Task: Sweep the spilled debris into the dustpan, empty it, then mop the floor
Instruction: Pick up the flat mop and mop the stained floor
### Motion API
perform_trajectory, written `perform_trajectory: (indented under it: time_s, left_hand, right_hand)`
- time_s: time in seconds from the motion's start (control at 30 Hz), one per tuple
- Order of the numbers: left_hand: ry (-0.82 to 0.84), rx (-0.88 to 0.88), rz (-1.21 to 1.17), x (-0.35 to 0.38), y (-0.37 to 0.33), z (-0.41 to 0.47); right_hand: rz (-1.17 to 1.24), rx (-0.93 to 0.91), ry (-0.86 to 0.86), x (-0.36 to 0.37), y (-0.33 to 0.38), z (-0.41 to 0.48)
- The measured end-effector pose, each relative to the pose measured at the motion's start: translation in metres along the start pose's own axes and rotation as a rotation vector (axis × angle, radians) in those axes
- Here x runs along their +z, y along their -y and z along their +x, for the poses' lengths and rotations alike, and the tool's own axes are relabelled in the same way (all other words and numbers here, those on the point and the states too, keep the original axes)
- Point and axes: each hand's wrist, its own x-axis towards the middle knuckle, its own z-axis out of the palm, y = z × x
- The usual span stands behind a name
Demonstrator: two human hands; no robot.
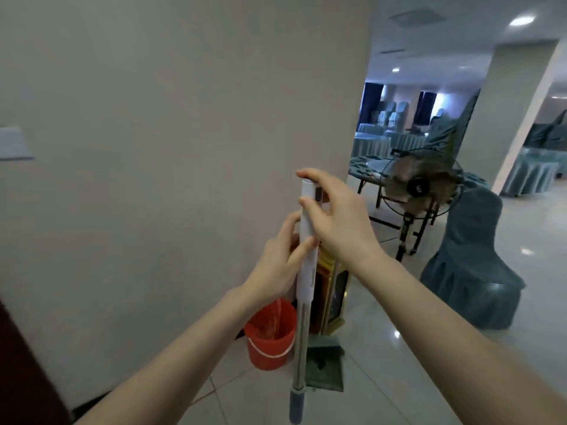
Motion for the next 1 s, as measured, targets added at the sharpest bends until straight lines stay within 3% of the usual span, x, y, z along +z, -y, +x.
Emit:
perform_trajectory:
  time_s: [0.43,0.73,1.0]
  left_hand:
    - [-0.328,-0.143,0.229,-0.227,0.029,-0.056]
    - [-0.48,-0.137,0.327,-0.398,0.076,-0.064]
    - [-0.6,-0.172,0.405,-0.498,0.134,-0.033]
  right_hand:
    - [0.293,-0.13,0.169,0.194,0.12,0.075]
    - [0.322,-0.172,0.21,0.346,0.201,0.141]
    - [0.318,-0.161,0.261,0.452,0.218,0.206]
